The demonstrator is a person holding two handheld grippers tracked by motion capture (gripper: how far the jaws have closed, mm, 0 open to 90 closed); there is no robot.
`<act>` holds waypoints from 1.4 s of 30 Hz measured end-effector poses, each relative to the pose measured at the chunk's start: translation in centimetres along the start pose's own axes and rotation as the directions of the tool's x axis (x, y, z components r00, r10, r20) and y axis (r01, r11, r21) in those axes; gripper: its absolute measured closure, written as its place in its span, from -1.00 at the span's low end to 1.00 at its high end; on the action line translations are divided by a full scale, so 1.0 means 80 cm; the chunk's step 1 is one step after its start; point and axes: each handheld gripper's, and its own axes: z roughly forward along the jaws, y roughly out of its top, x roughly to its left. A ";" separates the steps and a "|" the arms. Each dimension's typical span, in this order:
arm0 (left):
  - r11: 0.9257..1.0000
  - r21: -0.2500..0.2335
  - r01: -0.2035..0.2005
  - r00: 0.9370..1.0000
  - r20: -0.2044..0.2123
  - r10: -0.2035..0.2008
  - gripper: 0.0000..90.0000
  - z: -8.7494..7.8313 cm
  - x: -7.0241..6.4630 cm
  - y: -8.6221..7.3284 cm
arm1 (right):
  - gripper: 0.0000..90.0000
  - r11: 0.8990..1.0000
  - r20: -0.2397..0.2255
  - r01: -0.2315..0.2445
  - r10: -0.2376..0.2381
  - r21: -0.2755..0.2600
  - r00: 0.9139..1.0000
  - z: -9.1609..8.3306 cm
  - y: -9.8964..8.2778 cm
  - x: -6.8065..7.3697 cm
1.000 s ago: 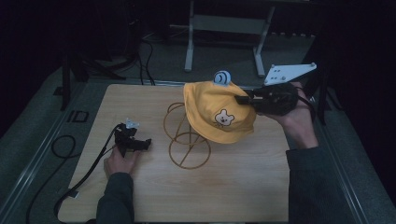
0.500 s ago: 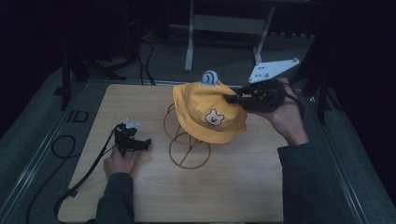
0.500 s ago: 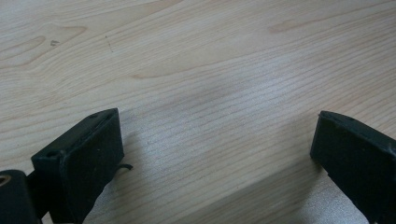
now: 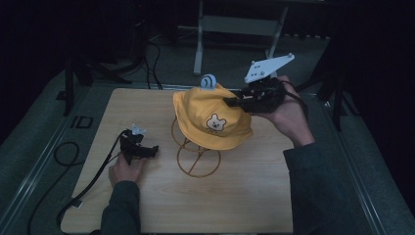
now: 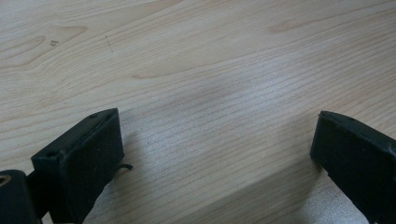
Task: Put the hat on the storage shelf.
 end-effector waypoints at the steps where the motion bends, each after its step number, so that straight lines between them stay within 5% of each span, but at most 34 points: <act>1: 1.000 0.000 0.000 1.000 0.000 0.000 -0.95 0.000 0.000 0.000 | 0.71 1.000 -0.006 0.003 -0.003 0.001 1.000 0.003 0.003 0.000; 18: 1.000 -0.002 0.001 1.000 0.000 -0.001 -0.95 0.000 0.000 0.000 | 0.69 0.995 -0.064 0.052 -0.047 0.083 0.997 0.042 0.037 0.008; 32: 1.000 -0.001 0.000 1.000 0.001 0.000 -0.95 0.000 0.000 0.000 | 0.65 0.987 -0.065 0.072 -0.063 0.143 0.996 0.084 0.051 0.018; 35: 1.000 -0.003 0.002 1.000 0.000 -0.002 -0.95 0.000 0.000 0.000 | 0.24 0.980 -0.063 0.101 -0.092 0.171 0.994 0.096 0.049 0.024; 38: 1.000 0.000 0.000 1.000 0.001 0.000 -0.95 0.000 0.000 0.000 | 0.00 0.975 -0.008 0.107 -0.108 0.193 0.994 0.103 0.047 0.028; 42: 1.000 0.000 0.000 1.000 0.001 0.000 -0.95 0.000 0.000 0.000 | -0.28 0.981 0.027 0.079 -0.085 0.180 0.996 0.103 0.043 0.028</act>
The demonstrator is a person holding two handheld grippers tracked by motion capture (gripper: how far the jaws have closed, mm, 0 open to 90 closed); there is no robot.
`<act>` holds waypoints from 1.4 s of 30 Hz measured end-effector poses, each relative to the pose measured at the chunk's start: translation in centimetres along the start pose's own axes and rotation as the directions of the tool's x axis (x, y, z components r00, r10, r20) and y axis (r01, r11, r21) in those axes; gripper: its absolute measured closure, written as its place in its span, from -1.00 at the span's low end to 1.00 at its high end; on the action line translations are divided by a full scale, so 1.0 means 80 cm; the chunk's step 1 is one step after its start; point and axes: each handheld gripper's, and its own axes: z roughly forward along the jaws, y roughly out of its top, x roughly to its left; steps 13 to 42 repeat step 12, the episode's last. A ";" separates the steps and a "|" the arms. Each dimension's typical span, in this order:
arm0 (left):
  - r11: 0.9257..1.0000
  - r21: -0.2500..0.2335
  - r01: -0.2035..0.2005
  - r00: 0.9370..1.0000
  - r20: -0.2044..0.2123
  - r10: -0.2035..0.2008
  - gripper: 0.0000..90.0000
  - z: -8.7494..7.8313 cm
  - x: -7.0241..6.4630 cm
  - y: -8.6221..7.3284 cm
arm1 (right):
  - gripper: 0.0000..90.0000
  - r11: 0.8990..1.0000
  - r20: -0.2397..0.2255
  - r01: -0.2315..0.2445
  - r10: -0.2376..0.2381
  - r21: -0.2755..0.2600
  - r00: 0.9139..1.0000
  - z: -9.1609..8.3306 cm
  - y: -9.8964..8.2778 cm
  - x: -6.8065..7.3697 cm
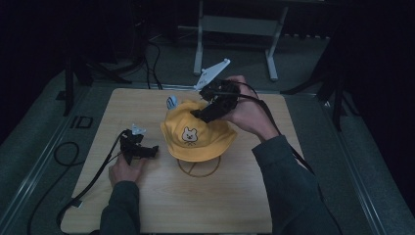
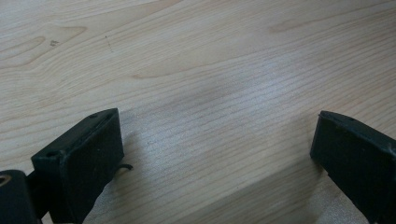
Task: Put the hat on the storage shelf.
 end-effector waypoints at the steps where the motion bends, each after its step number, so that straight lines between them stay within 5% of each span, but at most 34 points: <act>1: 1.000 0.000 0.001 1.000 0.000 -0.001 -0.95 0.000 0.000 0.000 | -0.33 1.000 0.009 -0.009 0.009 -0.002 1.000 0.000 -0.003 -0.001; 12: 1.000 0.000 0.001 1.000 0.000 -0.001 -0.95 0.000 0.000 0.000 | -0.52 0.996 -0.007 -0.086 0.086 -0.038 0.996 -0.013 -0.031 -0.014; 42: 1.000 0.000 0.001 1.000 0.000 -0.001 -0.95 0.000 0.000 0.000 | -0.52 0.996 -0.007 -0.086 0.086 -0.038 0.996 -0.013 -0.031 -0.014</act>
